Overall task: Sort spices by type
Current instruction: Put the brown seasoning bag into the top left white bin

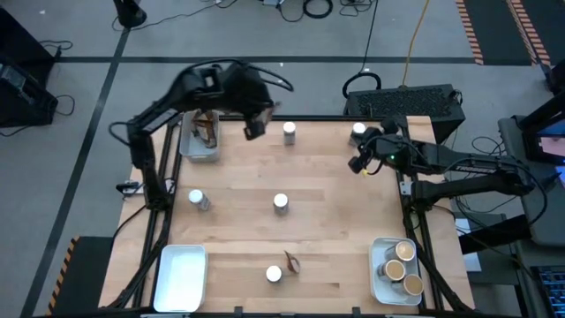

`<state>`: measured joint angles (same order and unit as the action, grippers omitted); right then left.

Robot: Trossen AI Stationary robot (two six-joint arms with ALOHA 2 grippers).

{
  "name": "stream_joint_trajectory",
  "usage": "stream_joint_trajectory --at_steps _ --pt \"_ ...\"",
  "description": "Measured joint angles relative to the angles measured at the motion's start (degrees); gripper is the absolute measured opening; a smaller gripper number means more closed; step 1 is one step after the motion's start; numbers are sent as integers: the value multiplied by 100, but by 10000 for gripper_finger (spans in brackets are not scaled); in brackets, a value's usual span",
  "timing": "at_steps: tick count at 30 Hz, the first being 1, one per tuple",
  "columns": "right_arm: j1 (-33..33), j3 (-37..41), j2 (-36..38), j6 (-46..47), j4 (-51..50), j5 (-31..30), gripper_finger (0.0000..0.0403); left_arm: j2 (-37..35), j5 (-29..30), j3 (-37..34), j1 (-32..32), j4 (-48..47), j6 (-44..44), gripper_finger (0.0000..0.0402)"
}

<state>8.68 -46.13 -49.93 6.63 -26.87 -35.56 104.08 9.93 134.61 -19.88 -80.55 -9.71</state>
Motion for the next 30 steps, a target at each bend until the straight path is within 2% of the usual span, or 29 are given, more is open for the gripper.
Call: stream_joint_trajectory --at_steps 3,6,9,14,17,19,24,30 --pt "-78 0 0 1 0 -8 0 -385 554 -214 49 -214 220 0" --pt "-141 0 0 1 0 -10 0 -1029 891 -994 66 -115 471 0" --pt "-175 -2 0 1 -2 -10 0 -1882 1132 -2290 68 487 754 0" --pt "-183 -2 -1 1 65 -10 0 -3497 1577 -4867 50 2020 1289 0" --pt "-183 -2 0 1 134 -10 0 -4259 2061 -5998 48 2246 1783 0" --pt "-181 -2 0 1 174 -10 0 -4670 2585 -6596 55 2243 2242 0" --pt "-179 -4 0 1 186 -11 0 -5298 3404 -7678 158 2292 3159 0" --pt "-179 -4 0 1 223 -12 0 -5428 3691 -8466 155 2334 3698 0"
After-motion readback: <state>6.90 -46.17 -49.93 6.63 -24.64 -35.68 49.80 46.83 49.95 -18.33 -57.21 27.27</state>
